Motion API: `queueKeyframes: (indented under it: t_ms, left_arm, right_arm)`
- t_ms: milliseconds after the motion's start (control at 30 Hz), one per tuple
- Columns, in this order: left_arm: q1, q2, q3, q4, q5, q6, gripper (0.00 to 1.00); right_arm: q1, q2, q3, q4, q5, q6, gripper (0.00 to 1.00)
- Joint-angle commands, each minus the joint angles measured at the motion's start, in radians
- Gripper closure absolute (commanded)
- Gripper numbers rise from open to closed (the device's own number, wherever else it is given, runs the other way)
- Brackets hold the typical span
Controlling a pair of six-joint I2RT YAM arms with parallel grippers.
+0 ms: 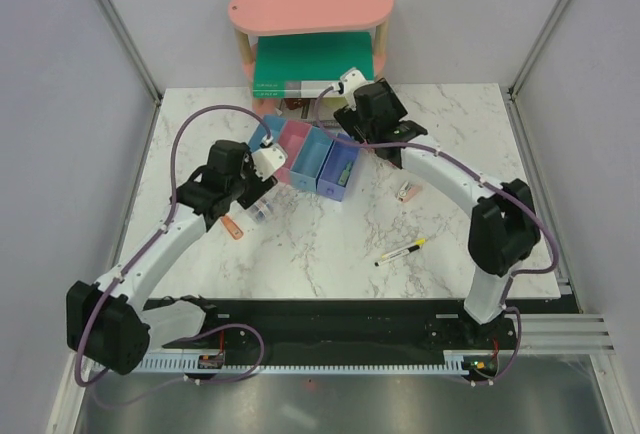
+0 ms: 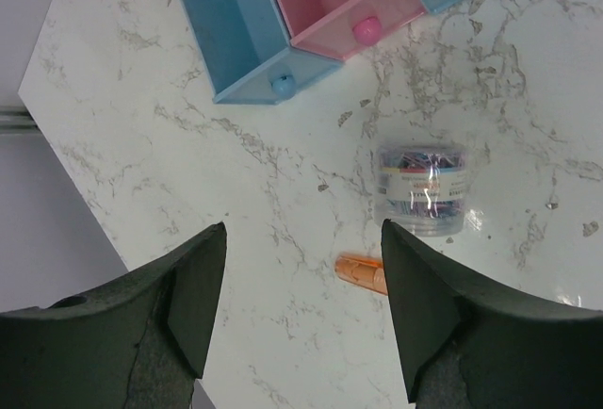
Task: Sort the stationery into containers
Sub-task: Move the storage box to the center of the board.
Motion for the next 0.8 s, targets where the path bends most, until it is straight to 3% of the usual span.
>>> queueKeyframes:
  t_ms: [0,233,400,767]
  left_arm:
    - [0.035,0.066,0.053,0.165,-0.058,-0.007,0.27]
    - [0.230,0.305,0.194,0.332,-0.035,0.037,0.28]
    - [0.248,0.414,0.197,0.508,-0.020,0.117,0.28]
    - [0.267,0.761,0.390,0.650,-0.098,0.178,0.28]
  right_arm:
    - [-0.001,-0.123,-0.046,-0.132,-0.170,0.030,0.02]
    - [-0.001,-0.214,-0.201,-0.221,-0.380,0.034,0.02]
    - [-0.001,-0.232,-0.252,-0.221,-0.413,0.025,0.02]
    - [-0.006,-0.252,-0.299,-0.246,-0.429,-0.002,0.02]
